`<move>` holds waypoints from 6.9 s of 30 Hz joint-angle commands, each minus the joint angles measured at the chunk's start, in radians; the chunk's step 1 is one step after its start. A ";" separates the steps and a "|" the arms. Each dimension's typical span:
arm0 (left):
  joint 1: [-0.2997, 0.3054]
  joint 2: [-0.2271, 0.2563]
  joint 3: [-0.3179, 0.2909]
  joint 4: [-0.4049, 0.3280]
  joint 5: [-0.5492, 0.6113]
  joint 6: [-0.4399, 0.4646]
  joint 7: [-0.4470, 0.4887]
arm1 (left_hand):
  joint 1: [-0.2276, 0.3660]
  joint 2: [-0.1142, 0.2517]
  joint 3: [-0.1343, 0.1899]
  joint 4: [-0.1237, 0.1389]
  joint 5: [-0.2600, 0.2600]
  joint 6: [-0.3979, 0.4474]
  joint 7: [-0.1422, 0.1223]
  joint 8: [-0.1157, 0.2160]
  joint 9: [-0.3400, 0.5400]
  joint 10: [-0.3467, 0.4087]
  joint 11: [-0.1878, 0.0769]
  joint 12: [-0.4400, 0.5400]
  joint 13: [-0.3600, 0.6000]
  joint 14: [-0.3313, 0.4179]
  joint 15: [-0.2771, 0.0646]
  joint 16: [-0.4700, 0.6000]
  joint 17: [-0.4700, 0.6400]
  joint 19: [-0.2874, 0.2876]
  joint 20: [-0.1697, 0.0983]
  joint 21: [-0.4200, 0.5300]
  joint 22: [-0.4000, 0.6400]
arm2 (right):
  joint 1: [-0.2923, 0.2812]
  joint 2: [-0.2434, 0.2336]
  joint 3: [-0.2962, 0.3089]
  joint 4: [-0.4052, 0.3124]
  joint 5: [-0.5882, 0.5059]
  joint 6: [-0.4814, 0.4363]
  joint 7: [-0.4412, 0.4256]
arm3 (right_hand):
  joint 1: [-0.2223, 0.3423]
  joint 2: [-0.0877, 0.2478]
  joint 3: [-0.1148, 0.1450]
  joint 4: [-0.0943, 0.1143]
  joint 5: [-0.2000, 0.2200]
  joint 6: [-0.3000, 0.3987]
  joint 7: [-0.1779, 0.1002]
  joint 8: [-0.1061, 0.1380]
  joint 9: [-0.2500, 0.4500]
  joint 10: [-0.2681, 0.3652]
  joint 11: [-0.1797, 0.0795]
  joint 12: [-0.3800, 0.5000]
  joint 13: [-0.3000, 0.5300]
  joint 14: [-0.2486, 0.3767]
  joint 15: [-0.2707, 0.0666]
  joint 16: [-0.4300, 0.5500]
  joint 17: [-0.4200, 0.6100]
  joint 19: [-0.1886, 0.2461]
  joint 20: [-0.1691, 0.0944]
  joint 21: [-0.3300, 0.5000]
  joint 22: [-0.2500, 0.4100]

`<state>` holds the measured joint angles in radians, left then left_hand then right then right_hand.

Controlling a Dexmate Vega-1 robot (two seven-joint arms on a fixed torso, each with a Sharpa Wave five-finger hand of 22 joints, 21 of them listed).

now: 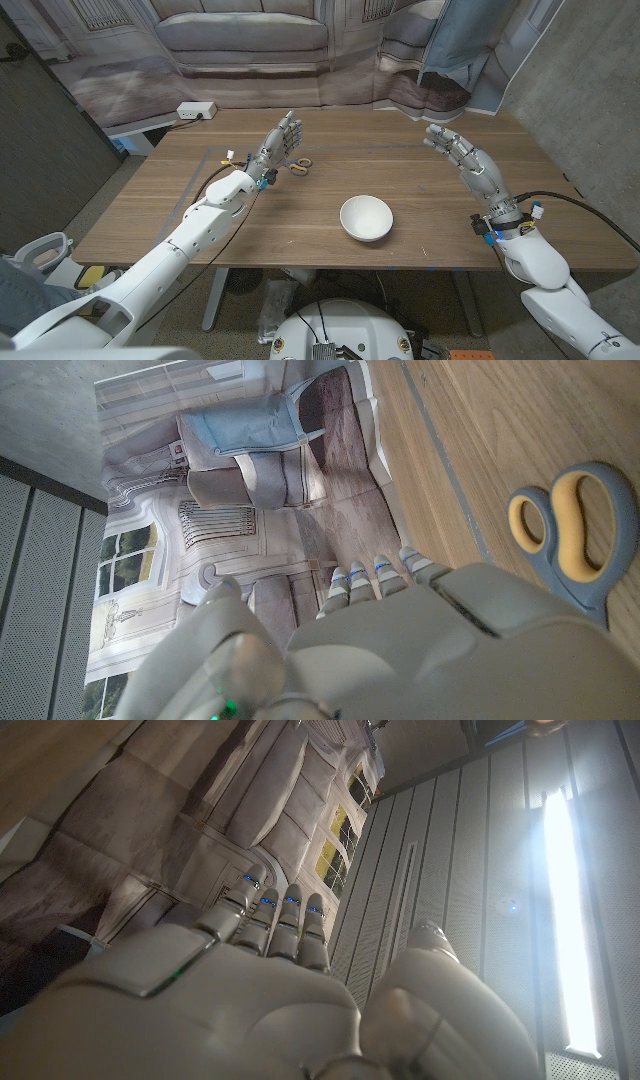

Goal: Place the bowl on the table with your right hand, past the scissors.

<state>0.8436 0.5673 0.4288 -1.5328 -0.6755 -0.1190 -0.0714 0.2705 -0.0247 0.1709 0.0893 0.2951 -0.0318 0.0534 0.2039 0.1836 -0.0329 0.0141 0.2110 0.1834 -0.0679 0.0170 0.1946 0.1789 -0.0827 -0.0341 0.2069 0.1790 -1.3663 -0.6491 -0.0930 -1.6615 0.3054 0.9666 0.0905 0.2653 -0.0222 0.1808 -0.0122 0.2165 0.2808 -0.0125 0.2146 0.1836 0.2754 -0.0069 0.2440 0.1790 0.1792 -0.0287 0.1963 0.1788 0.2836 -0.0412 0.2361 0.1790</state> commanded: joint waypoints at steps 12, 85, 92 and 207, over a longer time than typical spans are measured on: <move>-0.008 -0.014 0.001 0.033 0.002 -0.018 -0.007 | 0.011 0.004 -0.004 -0.001 -0.006 0.008 0.006 -0.001 0.004 0.003 0.001 -0.003 0.005 0.003 0.003 -0.003 0.005 0.007 -0.019 -0.002 0.002 | -0.022 0.050 0.067 -0.025 -0.200 0.027 -0.050 | 0.003 -0.003 0.004 -0.006 0.009 0.018 -0.004 0.005 0.006 0.014 -0.009 0.001 0.005 0.014 -0.010 0.005 0.005 0.020 -0.042 -0.001 0.004; 0.004 -0.005 0.017 -0.001 0.017 0.004 0.006 | 0.019 0.012 -0.014 -0.002 -0.011 0.005 0.007 -0.005 0.004 0.004 -0.002 -0.006 0.005 0.003 0.001 -0.005 0.005 0.009 -0.020 -0.004 0.002 | -0.080 0.204 0.312 -0.146 -0.859 0.114 -0.208 | 0.039 0.001 0.009 -0.034 0.037 0.056 -0.047 0.000 0.006 0.059 -0.042 0.002 0.006 0.071 -0.046 0.003 0.003 0.066 -0.060 -0.006 0.003; 0.000 -0.012 0.019 0.003 0.022 -0.007 0.005 | 0.019 0.013 -0.015 -0.002 -0.012 0.005 0.007 -0.005 0.004 0.004 0.001 -0.006 0.005 0.003 0.001 -0.005 0.005 0.009 -0.020 -0.004 0.002 | -0.085 0.218 0.339 -0.161 -0.944 0.129 -0.245 | 0.047 0.003 0.012 -0.038 0.039 0.055 -0.050 -0.002 0.007 0.062 -0.042 0.001 0.006 0.072 -0.046 0.002 0.003 0.067 -0.060 -0.007 0.003; 0.033 0.004 0.012 -0.019 0.019 -0.012 0.012 | 0.027 0.022 -0.034 -0.001 -0.018 0.008 0.006 -0.006 0.004 0.000 0.000 -0.009 0.005 -0.003 0.002 -0.007 0.006 0.000 -0.016 -0.007 0.002 | -0.184 -0.388 0.083 -0.343 -1.273 -0.457 -0.692 | 0.200 0.012 0.063 -0.132 0.058 0.069 -0.069 -0.009 0.008 0.076 -0.064 -0.012 0.008 0.115 -0.068 -0.006 0.003 0.106 -0.066 -0.017 0.005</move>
<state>0.8732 0.5713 0.4402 -1.5515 -0.6546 -0.1320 -0.0593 0.2877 -0.0076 0.1390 0.0876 0.2805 -0.0283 0.0570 0.2001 0.1836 -0.0295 0.0106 0.2033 0.1834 -0.0681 0.0172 0.1869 0.1789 -0.0790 -0.0377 0.2030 0.1789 -1.5594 -0.9971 0.0189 -1.9966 -0.9678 0.5501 -0.6066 0.4467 -0.0097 0.2403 -0.1354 0.2702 0.3520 -0.0769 0.2100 0.1880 0.3484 -0.0622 0.2372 0.1836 0.2877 -0.0408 0.1915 0.1788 0.3797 -0.0447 0.2217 0.1790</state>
